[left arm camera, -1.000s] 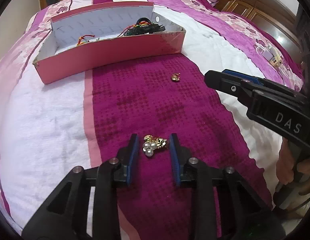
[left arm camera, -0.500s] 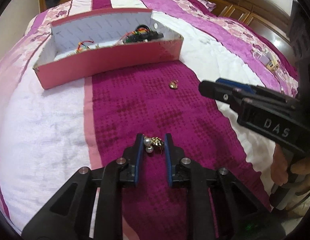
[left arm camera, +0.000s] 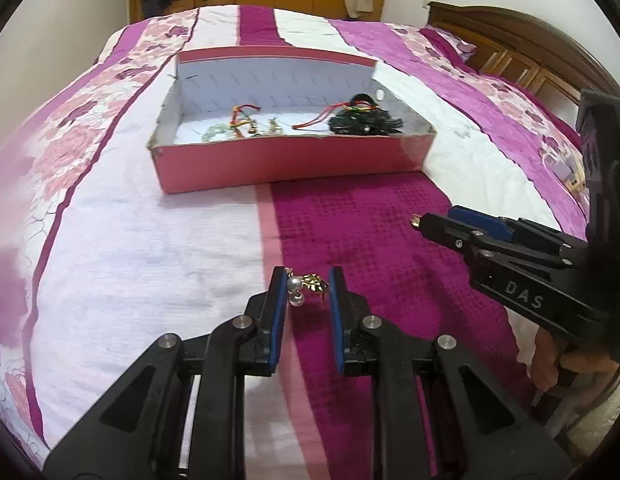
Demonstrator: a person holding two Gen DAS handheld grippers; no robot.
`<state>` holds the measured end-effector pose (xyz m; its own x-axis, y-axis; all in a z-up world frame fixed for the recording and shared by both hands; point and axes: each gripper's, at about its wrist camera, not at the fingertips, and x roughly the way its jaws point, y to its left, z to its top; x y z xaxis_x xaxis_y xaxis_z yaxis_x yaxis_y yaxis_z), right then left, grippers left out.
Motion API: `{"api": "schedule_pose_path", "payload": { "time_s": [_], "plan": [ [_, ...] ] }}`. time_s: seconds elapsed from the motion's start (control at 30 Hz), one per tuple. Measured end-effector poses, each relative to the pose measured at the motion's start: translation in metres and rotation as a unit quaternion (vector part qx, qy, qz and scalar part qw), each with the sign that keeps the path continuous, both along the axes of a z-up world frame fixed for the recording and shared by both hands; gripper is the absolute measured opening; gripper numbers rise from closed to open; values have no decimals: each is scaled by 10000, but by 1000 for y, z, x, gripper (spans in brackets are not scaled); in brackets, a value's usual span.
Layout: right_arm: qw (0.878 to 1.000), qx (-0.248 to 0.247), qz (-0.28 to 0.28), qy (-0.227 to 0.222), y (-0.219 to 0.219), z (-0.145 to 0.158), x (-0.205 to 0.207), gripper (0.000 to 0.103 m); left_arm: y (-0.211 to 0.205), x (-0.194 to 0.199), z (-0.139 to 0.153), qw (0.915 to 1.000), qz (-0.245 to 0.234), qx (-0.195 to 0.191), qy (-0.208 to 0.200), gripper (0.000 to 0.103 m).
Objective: Organize jewelry
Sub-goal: 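Close the left tool on the gold pearl earrings, then carry the gold pearl earrings into the pink box and open the left tool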
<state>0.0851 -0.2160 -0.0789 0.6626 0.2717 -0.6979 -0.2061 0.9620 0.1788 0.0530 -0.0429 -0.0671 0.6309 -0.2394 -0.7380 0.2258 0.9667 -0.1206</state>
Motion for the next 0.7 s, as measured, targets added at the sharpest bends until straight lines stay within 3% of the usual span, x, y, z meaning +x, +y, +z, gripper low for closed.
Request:
{"api": "schedule_pose_path", "payload": {
  "time_s": [0.23, 0.33, 0.4, 0.7],
  "plan": [
    [9998, -157, -21, 138, 7, -12, 18, 41, 4, 2, -1, 10000, 73, 34, -58, 12],
    [9996, -229, -6, 193, 10, -18, 21, 31, 5, 2, 0, 9999, 91, 54, -98, 12],
    [9994, -279, 25, 199, 11, -20, 20, 18, 6, 3, -1, 9999, 99, 40, -97, 12],
    [9998, -140, 75, 144, 5, -16, 14, 17, 8, 2, -2, 9999, 139, 29, -98, 12]
  ]
}}
